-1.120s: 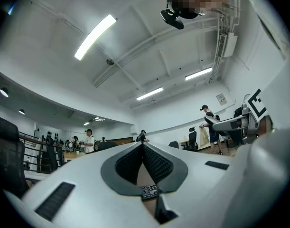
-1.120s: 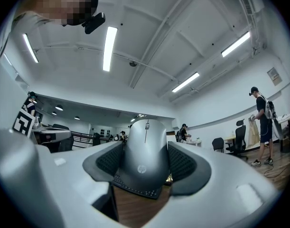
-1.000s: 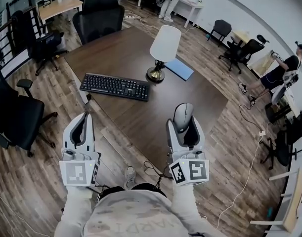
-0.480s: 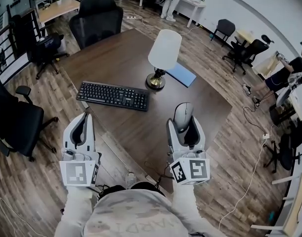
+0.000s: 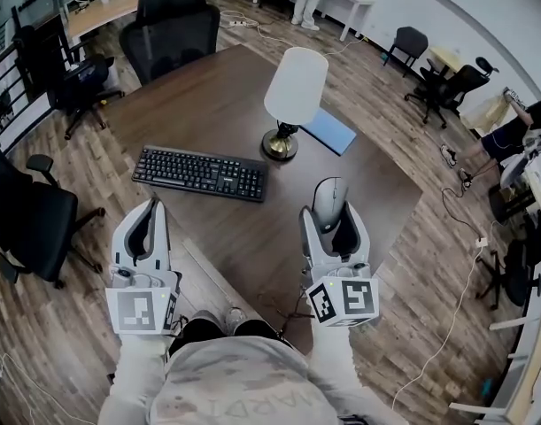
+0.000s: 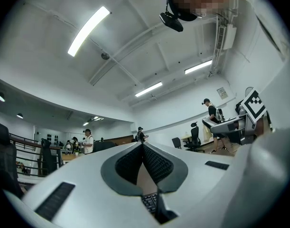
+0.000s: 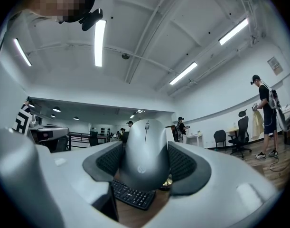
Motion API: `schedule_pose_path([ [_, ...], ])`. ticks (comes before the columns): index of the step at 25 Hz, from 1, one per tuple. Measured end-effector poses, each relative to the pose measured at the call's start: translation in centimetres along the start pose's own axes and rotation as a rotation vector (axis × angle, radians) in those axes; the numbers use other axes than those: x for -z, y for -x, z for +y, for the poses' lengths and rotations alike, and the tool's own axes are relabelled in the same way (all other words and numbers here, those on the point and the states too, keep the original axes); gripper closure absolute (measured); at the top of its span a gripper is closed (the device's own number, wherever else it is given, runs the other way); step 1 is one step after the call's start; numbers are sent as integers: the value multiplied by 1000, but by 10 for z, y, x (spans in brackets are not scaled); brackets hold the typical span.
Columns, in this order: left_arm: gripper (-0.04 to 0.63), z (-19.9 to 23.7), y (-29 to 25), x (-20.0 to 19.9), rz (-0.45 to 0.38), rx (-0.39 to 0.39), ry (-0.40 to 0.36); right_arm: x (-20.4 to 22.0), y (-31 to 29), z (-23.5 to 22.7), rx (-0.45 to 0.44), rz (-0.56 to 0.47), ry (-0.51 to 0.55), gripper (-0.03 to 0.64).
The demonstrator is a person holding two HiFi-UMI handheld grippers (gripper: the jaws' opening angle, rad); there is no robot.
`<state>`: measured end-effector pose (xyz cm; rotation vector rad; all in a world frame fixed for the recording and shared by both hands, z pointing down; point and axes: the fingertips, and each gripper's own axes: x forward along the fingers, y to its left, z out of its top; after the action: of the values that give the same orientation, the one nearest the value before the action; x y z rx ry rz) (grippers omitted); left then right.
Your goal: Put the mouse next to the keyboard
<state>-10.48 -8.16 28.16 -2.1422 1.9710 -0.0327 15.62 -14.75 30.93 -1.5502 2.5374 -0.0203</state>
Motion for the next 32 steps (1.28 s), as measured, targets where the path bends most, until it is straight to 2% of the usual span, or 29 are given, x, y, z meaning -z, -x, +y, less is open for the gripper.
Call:
schedule_pose_path([
  [8,589,19,-22,14,20,12,8,15,-28,1,23,42,5,309],
  [19,589,45,-75,33,21,90,35,42,-71,-7,111,115,-16,308],
  [32,589,73,-130,62,35,176,62,102,-113,-20,207,257,-76,310],
])
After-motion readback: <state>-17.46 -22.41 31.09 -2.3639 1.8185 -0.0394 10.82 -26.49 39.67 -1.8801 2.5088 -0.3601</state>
